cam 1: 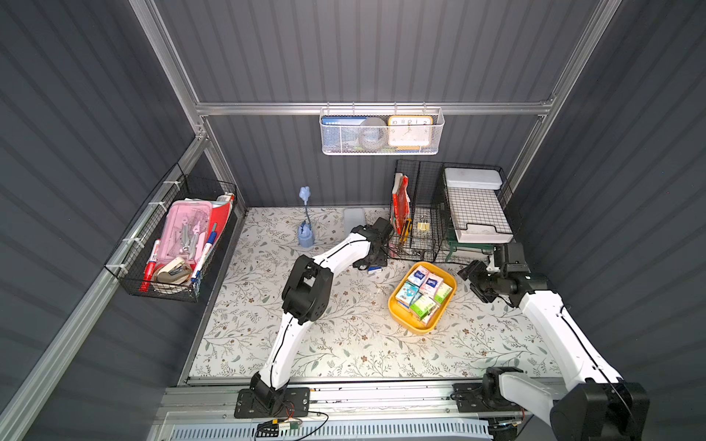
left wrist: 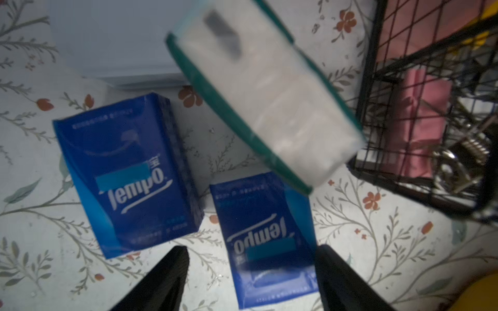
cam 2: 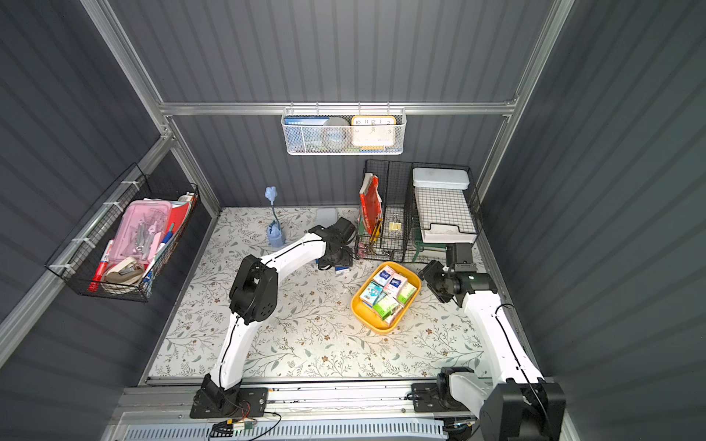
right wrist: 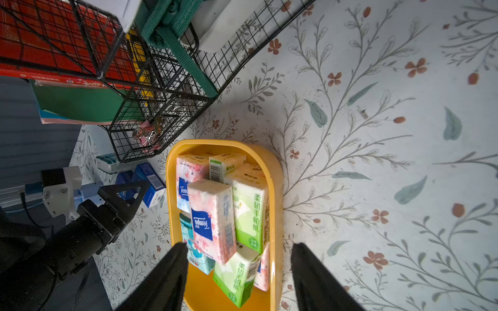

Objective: Put the pocket tissues into the storage box
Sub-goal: Pick up the pocket tissues from the center of the board.

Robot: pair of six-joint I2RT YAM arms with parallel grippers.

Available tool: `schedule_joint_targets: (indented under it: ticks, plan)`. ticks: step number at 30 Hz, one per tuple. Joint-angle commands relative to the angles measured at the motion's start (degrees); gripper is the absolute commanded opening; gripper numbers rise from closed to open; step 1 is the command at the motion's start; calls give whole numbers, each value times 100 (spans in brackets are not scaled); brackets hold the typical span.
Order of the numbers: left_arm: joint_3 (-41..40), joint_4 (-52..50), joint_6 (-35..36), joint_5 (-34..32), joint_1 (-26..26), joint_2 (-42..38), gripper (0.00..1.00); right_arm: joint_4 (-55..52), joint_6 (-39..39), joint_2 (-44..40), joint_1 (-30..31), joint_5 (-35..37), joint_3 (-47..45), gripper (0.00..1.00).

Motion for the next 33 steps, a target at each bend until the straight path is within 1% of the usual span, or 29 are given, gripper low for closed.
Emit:
schedule_joint_targets:
  ticks: [1, 11, 14, 16, 17, 19, 20, 22, 24, 27, 31, 33]
  plan:
    - [146, 43, -218, -116, -17, 110, 78, 44, -72, 76, 26, -57, -20, 65]
    - [135, 217, -245, 85, -17, 347, 78, 85, -90, 149, 20, -71, -10, 65]
    - [131, 219, -245, 162, -17, 432, 76, 95, -84, 165, 27, -96, 6, 65]
    - [93, 233, -245, 195, -17, 460, 73, 91, -90, 165, 23, -89, 15, 65]
    - [64, 238, -245, 201, -16, 453, 69, 83, -90, 156, 24, -89, 15, 65]
    - [10, 277, -244, 209, -17, 426, 54, 77, -86, 140, 24, -74, 23, 65]
    - [-15, 278, -242, 201, -17, 409, 50, 80, -79, 132, 21, -71, 16, 65]
    - [-27, 264, -232, 183, -13, 365, 49, 66, -81, 121, 22, -71, 15, 65]
    - [-35, 245, -212, 165, -17, 295, 46, 72, -73, 112, 21, -88, 18, 65]
    - [-96, 198, -168, 113, -17, 111, 46, 60, -64, 107, 22, -89, 24, 65]
    - [-425, 252, -82, 77, -16, -310, 46, 58, -44, 87, 21, -93, 23, 65]
    - [-673, 320, 72, 184, -17, -573, 46, 64, -45, 98, 22, -132, 15, 65]
